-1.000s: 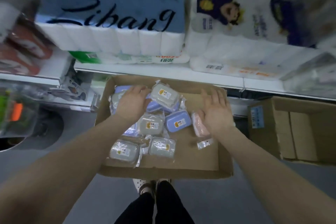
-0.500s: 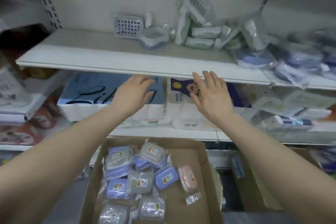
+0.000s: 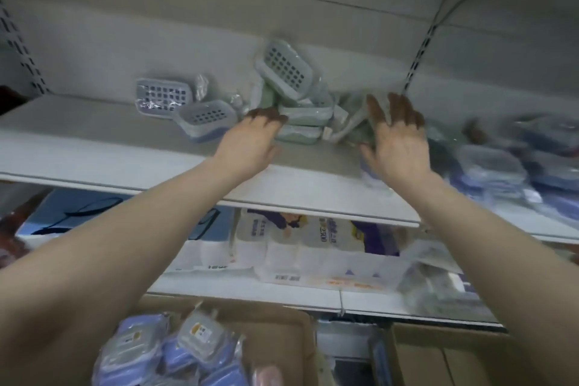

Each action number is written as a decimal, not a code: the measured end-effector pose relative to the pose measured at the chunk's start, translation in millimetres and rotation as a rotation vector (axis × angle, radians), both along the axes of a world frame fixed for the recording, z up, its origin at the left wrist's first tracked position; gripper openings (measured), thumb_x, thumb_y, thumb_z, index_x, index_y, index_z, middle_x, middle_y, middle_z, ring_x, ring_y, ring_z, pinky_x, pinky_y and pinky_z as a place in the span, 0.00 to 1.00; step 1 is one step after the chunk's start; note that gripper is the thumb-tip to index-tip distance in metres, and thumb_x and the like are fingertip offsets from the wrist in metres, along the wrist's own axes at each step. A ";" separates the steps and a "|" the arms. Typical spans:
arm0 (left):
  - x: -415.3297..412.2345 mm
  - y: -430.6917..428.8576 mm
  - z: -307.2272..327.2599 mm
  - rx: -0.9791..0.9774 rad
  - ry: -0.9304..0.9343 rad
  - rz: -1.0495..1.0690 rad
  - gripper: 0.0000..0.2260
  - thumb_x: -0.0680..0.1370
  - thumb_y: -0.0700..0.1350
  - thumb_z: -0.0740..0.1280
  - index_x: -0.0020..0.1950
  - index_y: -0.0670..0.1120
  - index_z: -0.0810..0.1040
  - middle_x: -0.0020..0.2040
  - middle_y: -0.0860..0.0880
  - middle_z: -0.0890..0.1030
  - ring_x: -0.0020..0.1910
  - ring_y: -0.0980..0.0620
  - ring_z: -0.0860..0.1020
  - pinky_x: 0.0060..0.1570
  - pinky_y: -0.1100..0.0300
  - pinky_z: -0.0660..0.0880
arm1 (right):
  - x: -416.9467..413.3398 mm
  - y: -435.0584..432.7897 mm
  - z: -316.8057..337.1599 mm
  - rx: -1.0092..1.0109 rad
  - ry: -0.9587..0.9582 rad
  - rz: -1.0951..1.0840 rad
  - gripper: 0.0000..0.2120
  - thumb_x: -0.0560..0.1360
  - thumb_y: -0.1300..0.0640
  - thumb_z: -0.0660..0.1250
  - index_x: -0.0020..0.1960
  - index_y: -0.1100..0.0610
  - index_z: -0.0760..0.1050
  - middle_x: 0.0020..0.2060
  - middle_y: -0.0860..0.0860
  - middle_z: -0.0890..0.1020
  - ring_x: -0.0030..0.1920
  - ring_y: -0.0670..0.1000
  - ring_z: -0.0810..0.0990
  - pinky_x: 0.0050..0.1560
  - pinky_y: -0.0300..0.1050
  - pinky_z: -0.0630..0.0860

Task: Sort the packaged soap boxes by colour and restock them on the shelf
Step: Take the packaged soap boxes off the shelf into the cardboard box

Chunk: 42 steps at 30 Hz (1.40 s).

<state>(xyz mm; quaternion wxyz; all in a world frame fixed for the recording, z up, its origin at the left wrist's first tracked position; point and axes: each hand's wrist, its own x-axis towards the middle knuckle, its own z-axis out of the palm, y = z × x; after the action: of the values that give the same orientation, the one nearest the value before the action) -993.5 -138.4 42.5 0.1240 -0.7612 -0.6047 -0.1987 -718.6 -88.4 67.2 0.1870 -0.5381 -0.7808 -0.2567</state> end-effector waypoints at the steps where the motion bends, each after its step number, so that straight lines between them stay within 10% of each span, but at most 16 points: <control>1: 10.1 13.6 1.8 -0.002 0.013 -0.001 0.27 0.75 0.46 0.69 0.72 0.44 0.67 0.69 0.41 0.70 0.66 0.39 0.69 0.56 0.46 0.74 | 11.8 12.9 2.9 -0.020 0.024 -0.022 0.42 0.71 0.43 0.71 0.78 0.55 0.58 0.72 0.67 0.64 0.72 0.68 0.63 0.67 0.63 0.63; 9: 67.7 101.0 2.1 -0.054 0.035 0.150 0.31 0.77 0.49 0.67 0.77 0.47 0.58 0.77 0.46 0.58 0.76 0.47 0.56 0.73 0.52 0.53 | 48.7 74.5 -9.0 -0.410 0.192 -0.052 0.54 0.68 0.32 0.69 0.79 0.45 0.38 0.78 0.58 0.51 0.76 0.62 0.55 0.71 0.61 0.62; 18: 70.6 113.7 -3.2 0.087 0.073 0.254 0.19 0.59 0.43 0.79 0.47 0.42 0.80 0.44 0.42 0.83 0.53 0.39 0.80 0.50 0.46 0.75 | 38.1 93.2 -26.2 -0.323 0.189 0.006 0.54 0.66 0.33 0.71 0.79 0.43 0.41 0.78 0.57 0.52 0.76 0.61 0.56 0.70 0.60 0.64; 29: 27.4 42.5 24.1 0.181 -0.192 0.062 0.14 0.75 0.45 0.66 0.58 0.41 0.77 0.52 0.37 0.81 0.55 0.36 0.76 0.53 0.47 0.72 | 16.3 54.3 1.1 -0.240 0.307 -0.006 0.30 0.70 0.49 0.68 0.69 0.48 0.62 0.65 0.58 0.68 0.61 0.65 0.72 0.56 0.56 0.74; 42: -58.8 -88.4 14.3 0.137 -0.515 -0.051 0.15 0.81 0.44 0.59 0.68 0.49 0.70 0.64 0.50 0.77 0.60 0.49 0.75 0.58 0.53 0.73 | -110.7 -107.2 -7.8 -0.270 0.388 0.242 0.32 0.72 0.51 0.66 0.73 0.54 0.60 0.60 0.58 0.74 0.52 0.64 0.76 0.48 0.54 0.73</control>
<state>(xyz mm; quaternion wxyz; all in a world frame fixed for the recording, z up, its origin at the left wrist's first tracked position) -1052.3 -226.8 56.8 0.0125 -0.6904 -0.5821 -0.4294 -829.3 -195.7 59.4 0.2891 -0.4998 -0.8163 -0.0181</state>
